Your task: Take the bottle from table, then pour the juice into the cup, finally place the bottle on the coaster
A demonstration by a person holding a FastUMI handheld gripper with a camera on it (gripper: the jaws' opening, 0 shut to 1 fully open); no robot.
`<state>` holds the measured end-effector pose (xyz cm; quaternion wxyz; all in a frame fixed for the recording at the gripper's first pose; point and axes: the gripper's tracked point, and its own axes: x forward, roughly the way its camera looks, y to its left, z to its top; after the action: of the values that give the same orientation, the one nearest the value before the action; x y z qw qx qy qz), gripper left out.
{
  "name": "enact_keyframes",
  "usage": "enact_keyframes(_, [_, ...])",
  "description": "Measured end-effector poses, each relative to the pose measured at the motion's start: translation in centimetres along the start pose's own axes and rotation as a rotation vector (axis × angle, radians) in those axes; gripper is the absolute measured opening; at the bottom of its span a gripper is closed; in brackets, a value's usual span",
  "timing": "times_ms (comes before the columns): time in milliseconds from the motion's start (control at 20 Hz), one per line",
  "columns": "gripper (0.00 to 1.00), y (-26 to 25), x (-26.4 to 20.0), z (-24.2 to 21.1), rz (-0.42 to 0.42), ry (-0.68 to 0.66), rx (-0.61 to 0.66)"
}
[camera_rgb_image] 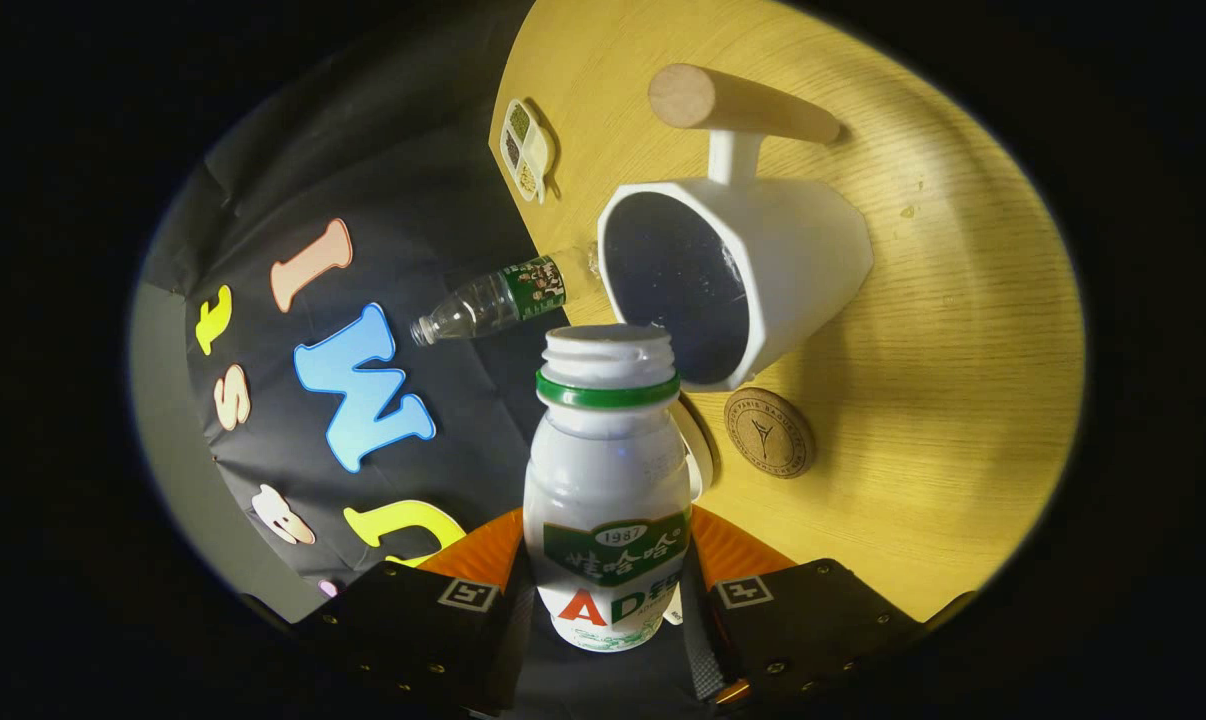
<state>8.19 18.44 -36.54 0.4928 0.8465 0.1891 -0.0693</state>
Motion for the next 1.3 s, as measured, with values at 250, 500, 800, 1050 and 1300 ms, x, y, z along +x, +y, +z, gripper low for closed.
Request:
enact_keyframes(250, [0.64, 0.58, 0.53, 0.27, 0.01, -0.003, 0.018])
enact_keyframes(500, [0.64, 0.55, 0.51, 0.55, 0.01, -0.014, 0.039])
enact_keyframes(800, [0.64, 1.08, 0.72, 0.36, 0.018, -0.007, 0.046])
enact_keyframes(1050, [0.64, 1.18, 0.82, 0.4, 0.015, -0.008, 0.04])
enact_keyframes(1300, [0.64, 1.15, 0.73, 0.62, 0.013, -0.015, 0.044])
